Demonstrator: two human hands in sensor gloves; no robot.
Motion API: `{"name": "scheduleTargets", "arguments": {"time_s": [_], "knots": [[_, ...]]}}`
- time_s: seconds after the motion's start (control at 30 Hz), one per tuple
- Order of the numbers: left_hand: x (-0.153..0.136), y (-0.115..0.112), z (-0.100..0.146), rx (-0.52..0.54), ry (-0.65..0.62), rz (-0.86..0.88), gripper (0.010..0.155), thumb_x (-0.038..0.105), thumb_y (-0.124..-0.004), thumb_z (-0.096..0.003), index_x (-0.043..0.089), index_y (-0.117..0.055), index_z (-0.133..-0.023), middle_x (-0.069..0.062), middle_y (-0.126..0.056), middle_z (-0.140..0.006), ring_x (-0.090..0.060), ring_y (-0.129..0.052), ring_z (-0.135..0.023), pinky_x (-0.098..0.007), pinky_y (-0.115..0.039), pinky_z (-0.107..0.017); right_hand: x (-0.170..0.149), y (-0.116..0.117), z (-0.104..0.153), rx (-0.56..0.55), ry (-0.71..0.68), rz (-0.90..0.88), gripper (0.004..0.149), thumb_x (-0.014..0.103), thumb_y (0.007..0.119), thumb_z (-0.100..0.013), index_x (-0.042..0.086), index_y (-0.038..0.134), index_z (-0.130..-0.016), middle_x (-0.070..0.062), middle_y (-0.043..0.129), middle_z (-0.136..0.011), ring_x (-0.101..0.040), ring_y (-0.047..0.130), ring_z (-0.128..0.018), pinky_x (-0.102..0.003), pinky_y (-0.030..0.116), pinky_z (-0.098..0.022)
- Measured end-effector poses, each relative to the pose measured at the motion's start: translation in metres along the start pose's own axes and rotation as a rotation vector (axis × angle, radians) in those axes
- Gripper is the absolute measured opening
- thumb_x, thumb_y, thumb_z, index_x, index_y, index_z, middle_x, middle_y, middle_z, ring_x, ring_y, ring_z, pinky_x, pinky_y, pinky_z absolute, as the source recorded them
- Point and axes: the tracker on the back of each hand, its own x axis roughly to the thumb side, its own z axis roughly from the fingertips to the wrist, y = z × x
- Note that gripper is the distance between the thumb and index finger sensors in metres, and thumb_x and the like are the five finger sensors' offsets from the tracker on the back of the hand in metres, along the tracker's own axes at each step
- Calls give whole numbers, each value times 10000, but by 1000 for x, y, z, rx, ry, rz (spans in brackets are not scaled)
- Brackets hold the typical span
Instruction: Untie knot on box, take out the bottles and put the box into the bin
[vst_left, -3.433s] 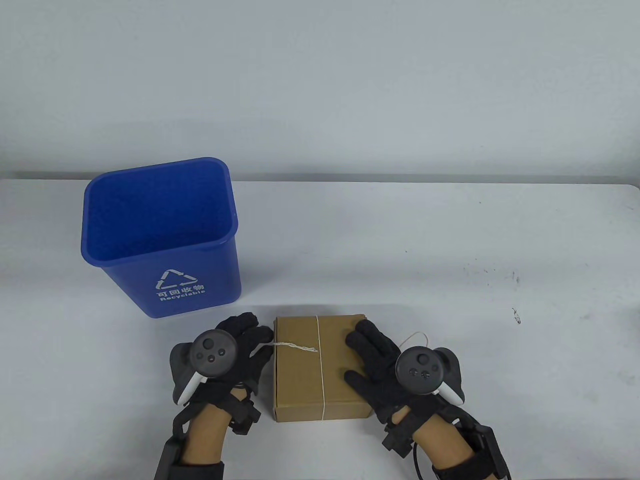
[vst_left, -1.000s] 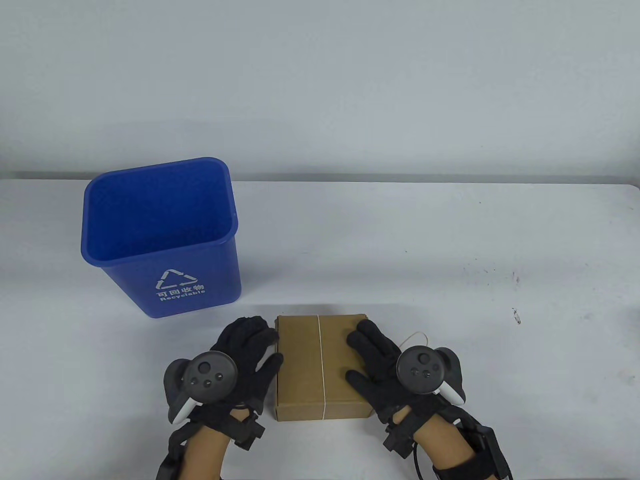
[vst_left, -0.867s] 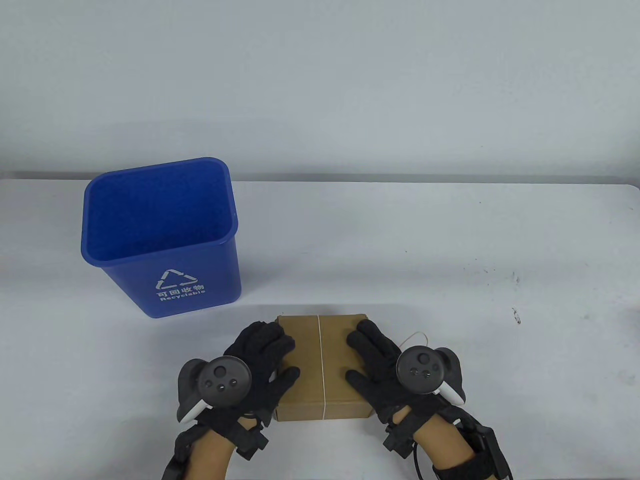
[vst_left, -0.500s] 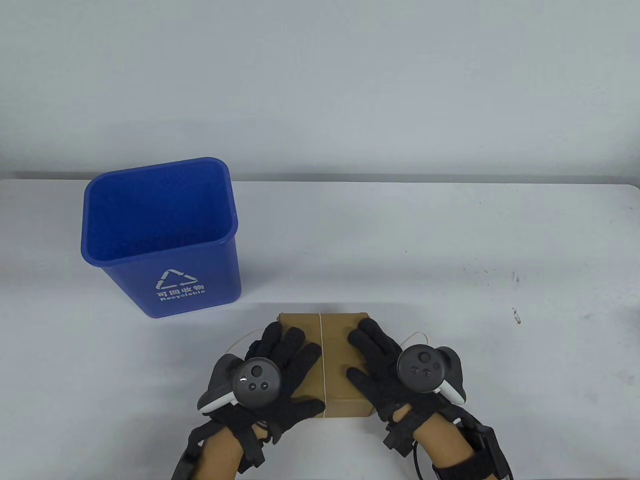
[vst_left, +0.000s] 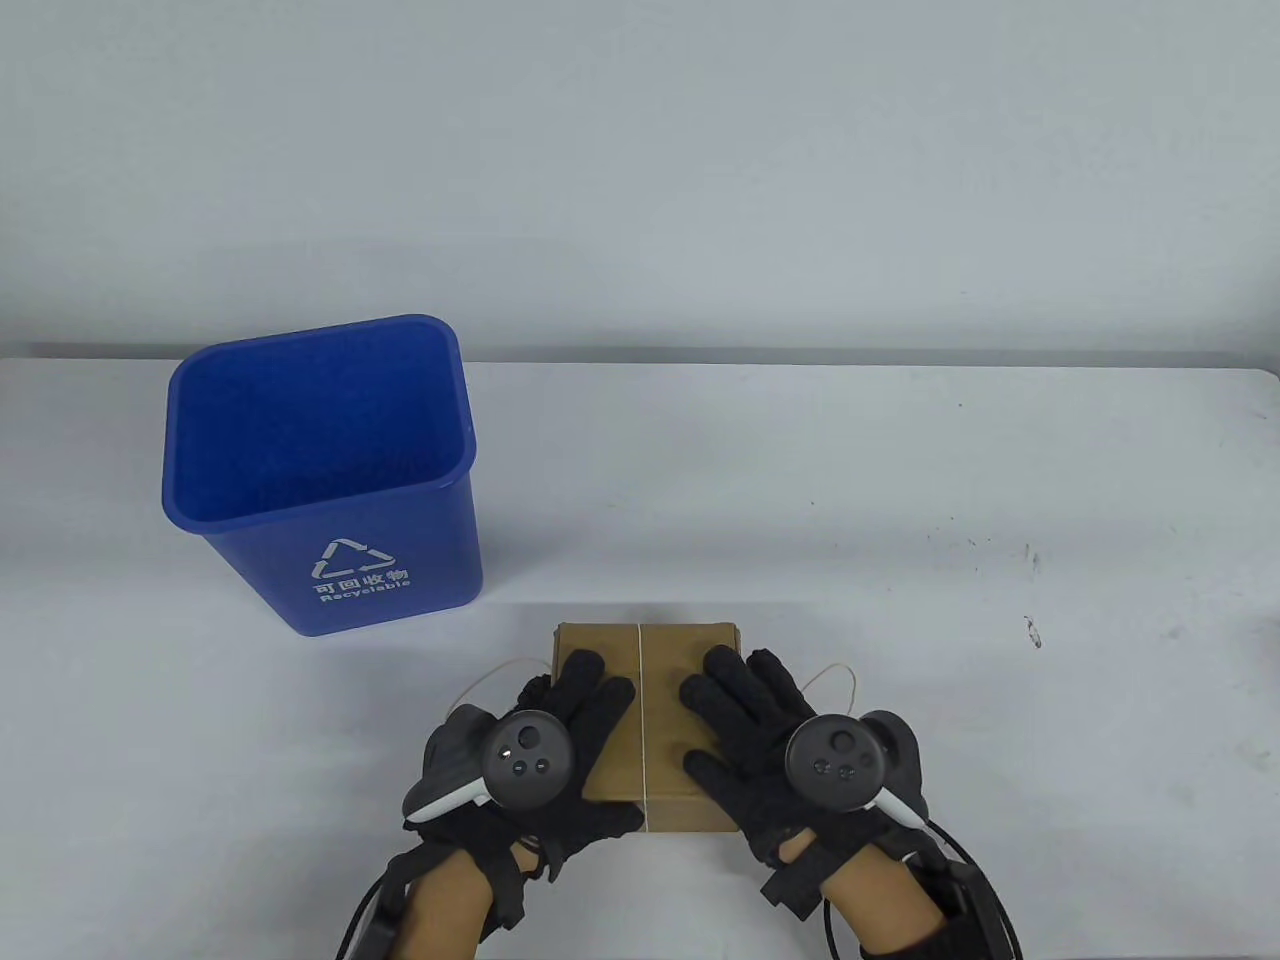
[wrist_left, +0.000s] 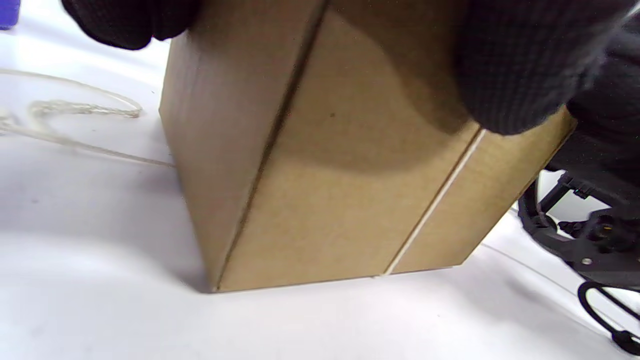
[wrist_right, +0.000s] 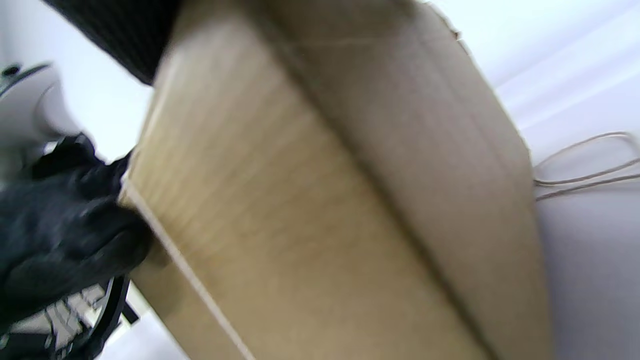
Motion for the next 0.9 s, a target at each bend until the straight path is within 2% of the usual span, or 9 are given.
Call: {"name": "scheduleTargets", "arguments": {"time_s": [0.1,0.2,0.33,0.43,0.5,0.63,0.77,0.9], "knots": [[2,0,-3,-35,42,-44,1116,673,-860,-428,351,-31,-1102,-74,96,-1134,-689,-473,-1036,-711,-566,-726,19,9,0,60,-13,182,834,619,751,-455,247,367,-1095,-80,92,-1148,-657,131,-956,-793,284,-605],[7,1,-5,-44,84,-105,1162,676,-885,-414,334,0,-1084,-154,143,-1081,-653,-527,-1039,-678,-604,-727,25,19,-2,121,28,310,886,639,781,-430,272,322,-1094,-81,48,-1138,-675,114,-945,-799,307,-607],[8,0,-5,-48,89,-112,1160,685,-864,-422,324,24,-1076,-160,141,-1083,-641,-570,-1022,-650,-635,-720,28,26,-2,76,12,415,880,638,769,-433,288,294,-1086,-116,88,-1140,-732,189,-911,-801,413,-595],[5,0,-4,10,44,-106,1136,701,-851,-416,308,-31,-1097,-176,82,-1107,-627,-827,-864,-591,-797,-602,29,28,-1,38,24,429,848,622,765,-442,298,309,-1079,-120,150,-1143,-739,225,-902,-788,469,-588],[6,0,-4,-1,32,-134,1136,708,-837,-418,294,-27,-1099,-194,71,-1108,-586,-907,-799,-541,-847,-553,30,29,-1,34,23,432,846,623,763,-439,297,313,-1077,-122,173,-1144,-738,234,-903,-775,485,-591],[4,-2,-4,9,-12,-54,1132,656,-859,-427,280,-33,-1103,-199,100,-1101,-626,-843,-754,-546,-791,-536,27,28,0,26,-19,373,840,608,777,-441,316,307,-1073,-136,174,-1139,-754,218,-889,-771,524,-584],[4,-1,0,37,-44,-66,1117,644,-858,-429,259,-67,-1117,-217,66,-1109,-624,-844,-724,-545,-782,-533,27,28,0,18,-50,349,855,633,801,-419,315,352,-1073,-141,190,-1139,-770,209,-875,-760,566,-577],[4,1,1,84,-92,-62,1086,628,-865,-427,241,-140,-1136,-215,-4,-1132,-622,-860,-678,-541,-784,-509,26,28,0,-32,-64,351,818,583,835,-421,298,410,-1058,-156,251,-1130,-777,259,-869,-724,601,-578]]}}
